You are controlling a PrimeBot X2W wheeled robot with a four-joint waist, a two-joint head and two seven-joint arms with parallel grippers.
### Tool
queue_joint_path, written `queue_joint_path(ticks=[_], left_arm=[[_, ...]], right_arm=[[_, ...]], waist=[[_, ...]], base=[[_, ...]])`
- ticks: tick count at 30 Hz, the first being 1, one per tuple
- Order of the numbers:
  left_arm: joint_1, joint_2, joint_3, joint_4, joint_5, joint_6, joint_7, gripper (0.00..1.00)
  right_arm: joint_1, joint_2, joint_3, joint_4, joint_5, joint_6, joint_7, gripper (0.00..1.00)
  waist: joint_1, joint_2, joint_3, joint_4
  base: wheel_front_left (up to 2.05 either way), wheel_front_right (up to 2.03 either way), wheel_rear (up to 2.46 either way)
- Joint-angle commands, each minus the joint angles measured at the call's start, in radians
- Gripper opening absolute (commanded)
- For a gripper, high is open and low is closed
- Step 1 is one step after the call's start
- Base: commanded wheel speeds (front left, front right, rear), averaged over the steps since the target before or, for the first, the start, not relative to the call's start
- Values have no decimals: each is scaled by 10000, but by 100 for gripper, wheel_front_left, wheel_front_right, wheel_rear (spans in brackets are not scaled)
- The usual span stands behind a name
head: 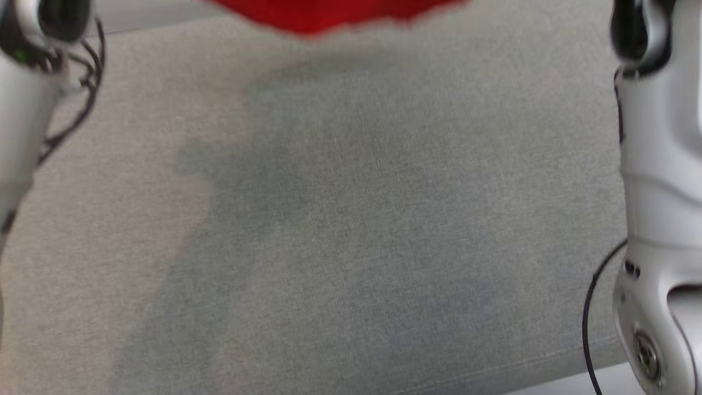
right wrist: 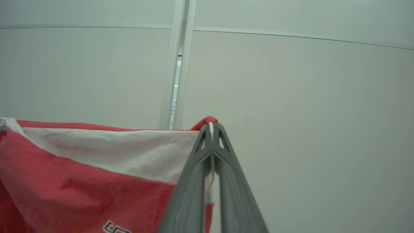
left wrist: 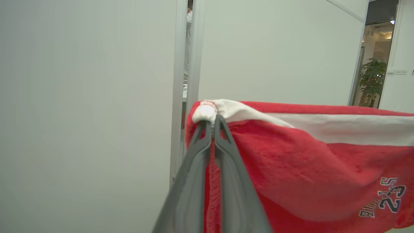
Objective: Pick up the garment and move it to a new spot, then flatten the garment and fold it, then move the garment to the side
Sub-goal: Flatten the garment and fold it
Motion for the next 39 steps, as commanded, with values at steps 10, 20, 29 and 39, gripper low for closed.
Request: queue_joint_path(ticks=[10,20,29,39], left_arm=[[-154,-913,-478,3031,634,-1068,-1818,0],[2307,-1562,-564,2975,865,-1696,-2481,0],[5938,-1297,-13,-109,2119,-1520,-2477,0],[9832,-1003,328,-3120,2381,-972,-2467,0]], right_arm=[[104,252,661,990,384,-3,-213,0],[2955,250,89,322,823,-3,-217,0],[5864,256,-575,-1471,1031,-3,-217,0],[9156,255,-886,-3629,1245,-3,-219,0]], waist=[[-1,0,2835,-120],[-1,0,2373,167],[-1,0,1078,339],[-1,0,-682,385]], base=[[0,0,0],[0,0,0],[0,0,0],[0,0,0]])
